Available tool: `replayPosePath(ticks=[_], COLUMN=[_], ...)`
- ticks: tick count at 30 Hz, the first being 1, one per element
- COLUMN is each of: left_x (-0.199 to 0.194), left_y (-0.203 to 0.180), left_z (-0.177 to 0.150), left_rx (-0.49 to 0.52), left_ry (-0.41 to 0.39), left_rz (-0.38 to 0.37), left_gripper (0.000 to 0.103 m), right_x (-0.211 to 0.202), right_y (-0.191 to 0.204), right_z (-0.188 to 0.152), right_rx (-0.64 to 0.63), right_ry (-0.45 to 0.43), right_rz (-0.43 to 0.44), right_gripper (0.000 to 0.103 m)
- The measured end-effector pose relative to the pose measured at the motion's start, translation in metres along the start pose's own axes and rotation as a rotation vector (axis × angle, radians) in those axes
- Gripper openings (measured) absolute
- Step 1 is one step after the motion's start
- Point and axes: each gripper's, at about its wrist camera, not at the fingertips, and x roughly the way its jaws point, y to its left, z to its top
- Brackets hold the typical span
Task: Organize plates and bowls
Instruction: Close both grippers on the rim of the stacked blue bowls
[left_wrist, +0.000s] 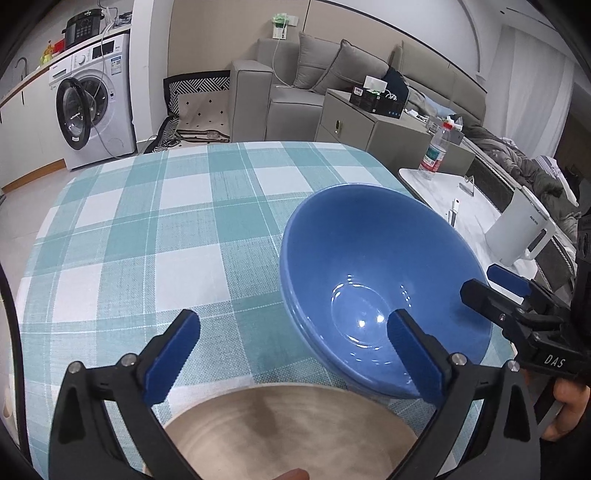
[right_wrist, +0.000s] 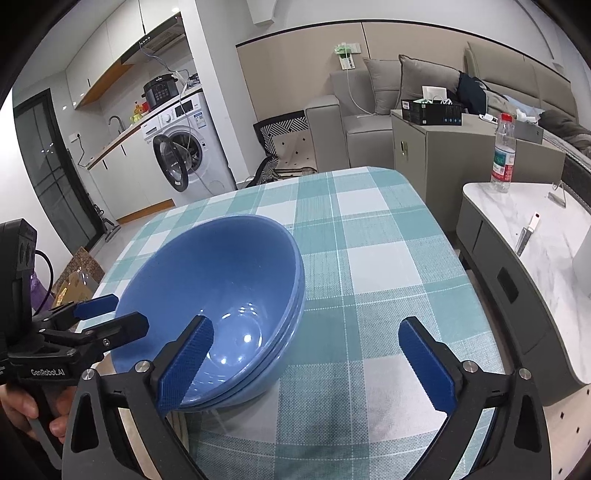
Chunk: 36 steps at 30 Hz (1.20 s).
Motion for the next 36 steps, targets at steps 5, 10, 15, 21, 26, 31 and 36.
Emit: replayPosePath(ticks=[5,10,15,21,26,31,36], left_x=[0.004,0.008,0.008,0.008,0.009,0.009,0.008], left_y=[0.001,0.002,0.000,-0.004,-0.008,-0.012,-0.016], left_z=[0.002,0.003,0.002,0.001,0.000,-0.001,-0.003], left_rx=[-0.010,-0.014,-0.007,0.015,0.028,0.041,0.053], left_ry=[0.012,0.022,0.026,0.025,0.031,0.037,0.037], left_rz=[0.021,0.018,0.001,-0.015,-0.035,-0.043,-0.055], left_gripper=[0.102,0.102,0.100,0.090,0.076,0.062,0.052], right_x=[0.008,0.012,0.014,0.014,0.012,0.012,0.010], right_y=[-0.001,-0.001,0.000,0.003,0.006,0.007,0.012], right_z=[-0.003,-0.005,-0.006,-0.007,-0.007,-0.008,-0.008], right_rx=[0.013,0.015,0.013,0.003,-0.005,-0.007,-0.018], right_ry=[0.022,0.032,0.033,0.034,0.030,0.039,0.037], right_rz=[-0.001,0.009,0.028,0.037,0.053,0.079,0.097], right_gripper=[0.102,0.102,0.102,0.102,0.094,0.079,0.073])
